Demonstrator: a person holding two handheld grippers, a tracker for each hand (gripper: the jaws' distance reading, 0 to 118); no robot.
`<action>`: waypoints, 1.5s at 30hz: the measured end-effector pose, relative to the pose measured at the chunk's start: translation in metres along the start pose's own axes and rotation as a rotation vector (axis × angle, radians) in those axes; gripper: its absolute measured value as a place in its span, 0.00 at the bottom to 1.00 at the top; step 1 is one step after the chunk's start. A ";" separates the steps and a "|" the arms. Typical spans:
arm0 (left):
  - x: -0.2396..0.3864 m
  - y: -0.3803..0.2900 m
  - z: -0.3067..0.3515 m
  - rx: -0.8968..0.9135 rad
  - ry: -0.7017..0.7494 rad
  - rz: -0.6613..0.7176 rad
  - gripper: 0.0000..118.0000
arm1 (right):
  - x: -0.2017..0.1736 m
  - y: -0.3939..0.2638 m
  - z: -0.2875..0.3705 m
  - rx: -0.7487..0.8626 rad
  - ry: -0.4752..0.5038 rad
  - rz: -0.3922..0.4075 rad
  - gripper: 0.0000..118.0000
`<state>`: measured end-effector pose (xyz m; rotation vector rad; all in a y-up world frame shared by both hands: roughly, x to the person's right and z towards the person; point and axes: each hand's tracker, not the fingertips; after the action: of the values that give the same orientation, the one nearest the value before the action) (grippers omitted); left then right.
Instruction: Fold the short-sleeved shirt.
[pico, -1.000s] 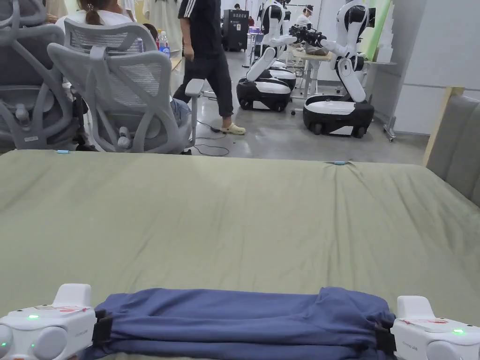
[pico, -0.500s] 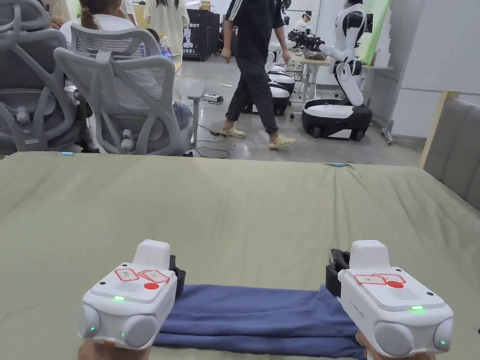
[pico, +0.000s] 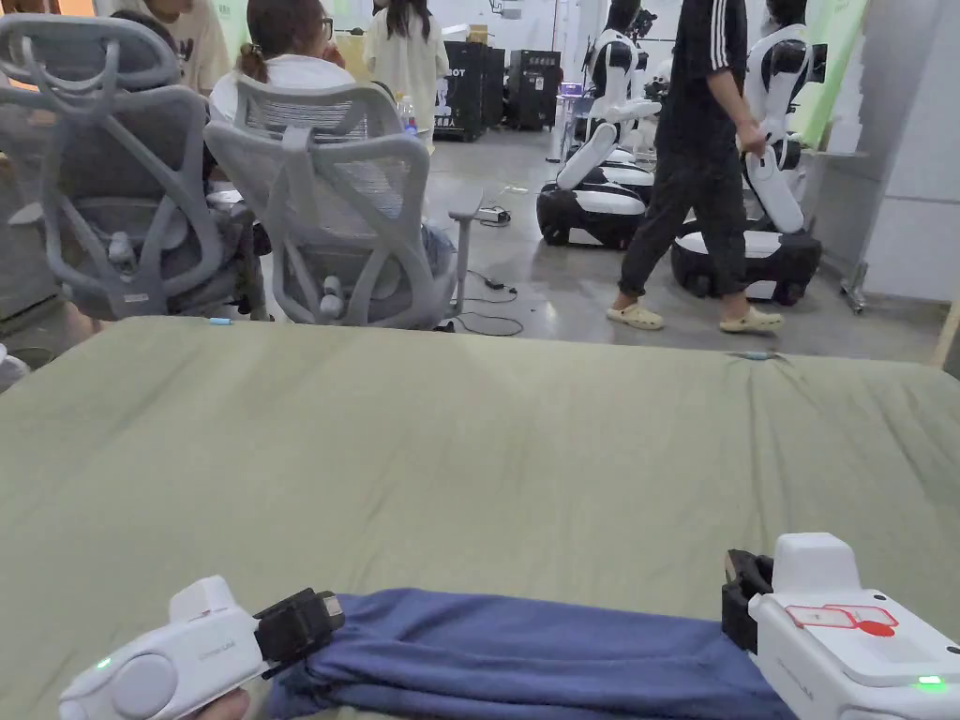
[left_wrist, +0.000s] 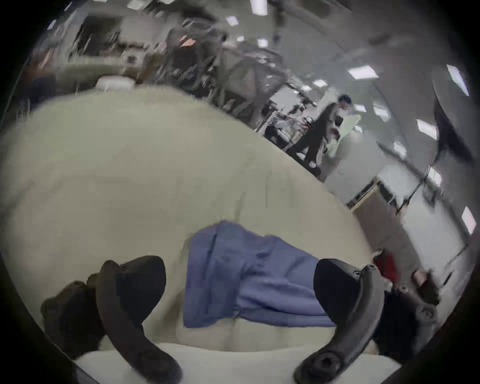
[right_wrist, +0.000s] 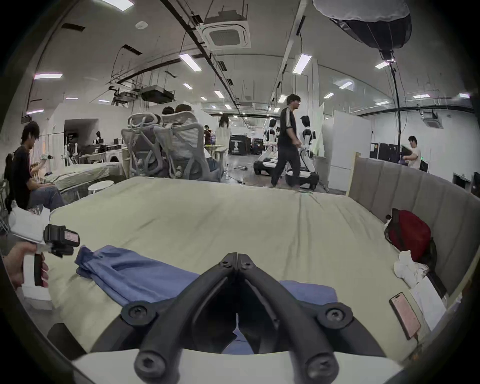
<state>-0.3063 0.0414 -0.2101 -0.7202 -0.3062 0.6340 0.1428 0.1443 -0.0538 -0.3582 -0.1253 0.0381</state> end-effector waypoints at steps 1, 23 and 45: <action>-0.011 -0.002 -0.009 -0.039 -0.056 0.111 0.95 | 0.000 0.000 -0.002 -0.002 -0.001 0.000 0.00; 0.006 0.022 -0.023 0.079 0.109 -0.117 0.10 | -0.001 -0.021 -0.015 -0.089 -0.007 0.001 0.00; 0.201 -0.122 -0.080 -0.074 0.037 -1.025 0.85 | 0.019 -0.035 0.004 -0.092 0.004 -0.071 0.00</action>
<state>-0.0615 0.0570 -0.1735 -0.5476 -0.6043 -0.3645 0.1614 0.1137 -0.0360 -0.4454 -0.1363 -0.0391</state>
